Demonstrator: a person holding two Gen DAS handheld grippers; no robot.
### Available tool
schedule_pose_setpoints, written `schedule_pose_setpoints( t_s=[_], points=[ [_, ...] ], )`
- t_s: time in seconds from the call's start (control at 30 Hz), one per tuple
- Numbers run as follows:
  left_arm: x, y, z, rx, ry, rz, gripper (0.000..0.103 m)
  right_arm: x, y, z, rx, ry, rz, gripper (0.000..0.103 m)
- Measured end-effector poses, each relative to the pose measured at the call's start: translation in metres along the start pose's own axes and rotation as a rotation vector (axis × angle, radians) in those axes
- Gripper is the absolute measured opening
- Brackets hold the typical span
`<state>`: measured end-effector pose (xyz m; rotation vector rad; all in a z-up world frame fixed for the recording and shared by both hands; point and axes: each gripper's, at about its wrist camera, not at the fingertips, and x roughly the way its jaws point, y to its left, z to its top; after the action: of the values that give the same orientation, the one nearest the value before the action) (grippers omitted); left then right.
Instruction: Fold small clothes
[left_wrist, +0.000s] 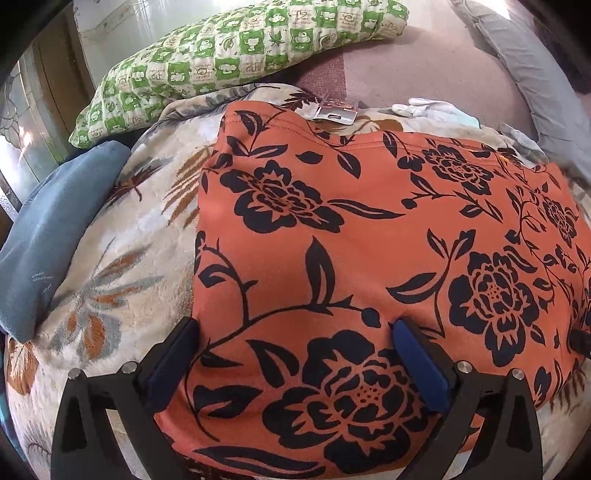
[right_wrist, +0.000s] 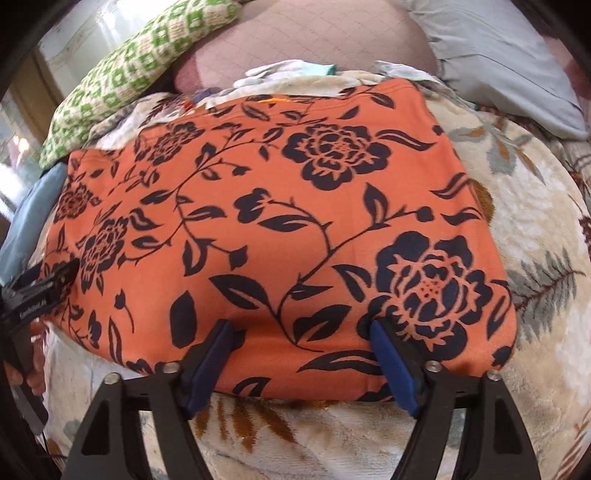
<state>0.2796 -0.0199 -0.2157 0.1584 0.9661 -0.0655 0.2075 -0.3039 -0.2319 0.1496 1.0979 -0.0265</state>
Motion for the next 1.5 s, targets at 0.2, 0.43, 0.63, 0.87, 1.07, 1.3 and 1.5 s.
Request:
schedule_pose_setpoints(
  t_s=[0.2, 0.43, 0.63, 0.87, 1.07, 1.3, 1.5],
  points=[
    [-0.002, -0.001, 0.001, -0.005, -0.007, 0.02, 0.103, 0.0, 0.003, -0.001, 0.002, -0.007, 0.003, 0.083],
    [-0.027, -0.008, -0.004, 0.014, -0.036, 0.092, 0.103, -0.022, -0.006, -0.001, 0.073, -0.056, 0.032, 0.083],
    [-0.05, -0.008, -0.013, 0.029, -0.062, 0.087, 0.103, -0.036, -0.021, 0.0, 0.114, -0.099, -0.043, 0.083],
    [-0.008, 0.02, -0.023, -0.089, 0.099, 0.019, 0.103, -0.019, -0.037, -0.001, 0.139, -0.032, -0.06, 0.083],
    [-0.013, 0.027, -0.011, -0.146, 0.127, 0.001, 0.103, -0.009, -0.028, 0.002, 0.093, -0.016, -0.11, 0.084],
    [-0.053, 0.052, 0.004, -0.208, -0.001, 0.02, 0.103, -0.024, -0.023, 0.007, 0.111, -0.107, -0.035, 0.082],
    [-0.017, 0.074, 0.004, -0.227, 0.058, 0.124, 0.103, -0.02, -0.005, 0.003, 0.086, -0.064, 0.125, 0.038]
  ],
)
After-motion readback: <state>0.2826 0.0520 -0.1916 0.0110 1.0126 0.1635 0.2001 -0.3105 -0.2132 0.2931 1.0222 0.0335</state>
